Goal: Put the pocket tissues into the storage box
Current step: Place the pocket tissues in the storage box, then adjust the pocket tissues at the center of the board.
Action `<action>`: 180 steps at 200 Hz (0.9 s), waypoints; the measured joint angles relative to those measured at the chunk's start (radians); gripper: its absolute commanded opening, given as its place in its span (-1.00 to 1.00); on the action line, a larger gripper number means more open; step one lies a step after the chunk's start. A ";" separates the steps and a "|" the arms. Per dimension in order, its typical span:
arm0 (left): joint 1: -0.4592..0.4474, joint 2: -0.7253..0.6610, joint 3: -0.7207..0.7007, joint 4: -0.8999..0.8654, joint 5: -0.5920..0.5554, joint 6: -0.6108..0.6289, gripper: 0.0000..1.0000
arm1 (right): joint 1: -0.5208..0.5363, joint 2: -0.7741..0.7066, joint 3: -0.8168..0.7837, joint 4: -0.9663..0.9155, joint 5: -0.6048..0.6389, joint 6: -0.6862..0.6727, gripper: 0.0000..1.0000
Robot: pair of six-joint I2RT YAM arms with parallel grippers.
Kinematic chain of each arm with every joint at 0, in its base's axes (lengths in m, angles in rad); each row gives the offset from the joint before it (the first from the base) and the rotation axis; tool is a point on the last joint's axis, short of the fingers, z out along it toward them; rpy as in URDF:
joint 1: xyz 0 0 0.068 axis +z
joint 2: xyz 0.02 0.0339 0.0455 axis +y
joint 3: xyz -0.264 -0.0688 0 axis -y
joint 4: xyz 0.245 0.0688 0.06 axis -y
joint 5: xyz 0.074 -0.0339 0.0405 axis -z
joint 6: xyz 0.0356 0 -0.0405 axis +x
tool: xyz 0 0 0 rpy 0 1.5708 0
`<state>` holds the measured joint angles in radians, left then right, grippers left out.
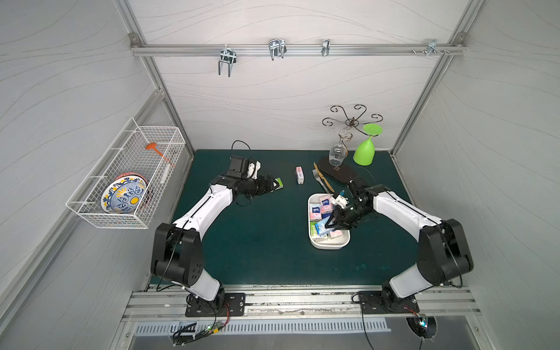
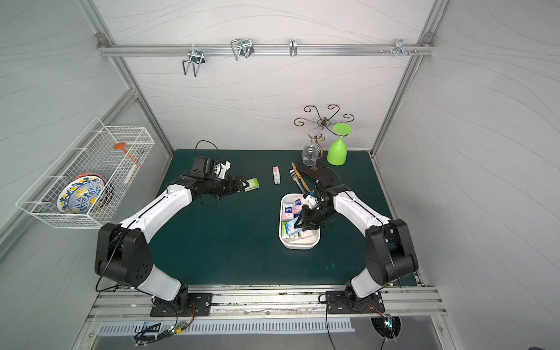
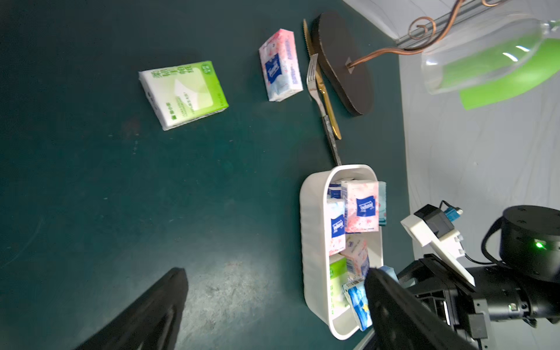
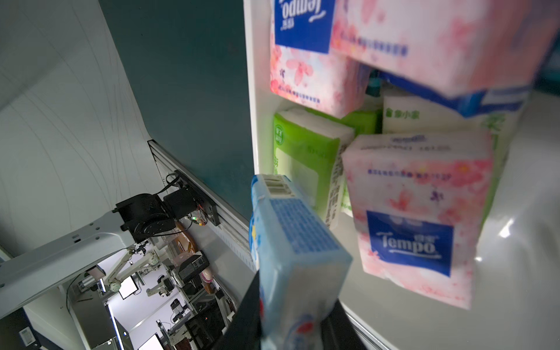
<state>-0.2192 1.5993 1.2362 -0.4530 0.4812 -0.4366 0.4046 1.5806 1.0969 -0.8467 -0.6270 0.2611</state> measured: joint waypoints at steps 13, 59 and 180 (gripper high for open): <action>0.018 0.060 0.033 -0.005 -0.005 -0.003 0.91 | 0.024 0.035 0.036 0.002 0.023 -0.006 -0.43; 0.055 0.259 0.191 -0.004 -0.010 -0.020 0.90 | 0.043 0.063 0.056 -0.001 0.097 -0.008 -0.23; 0.055 0.578 0.549 -0.019 0.005 -0.023 0.89 | 0.027 -0.192 0.079 -0.073 0.301 0.058 0.47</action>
<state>-0.1646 2.1773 1.7847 -0.4721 0.4858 -0.4599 0.4313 1.3884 1.1759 -0.9199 -0.3264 0.3187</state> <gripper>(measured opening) 0.944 0.731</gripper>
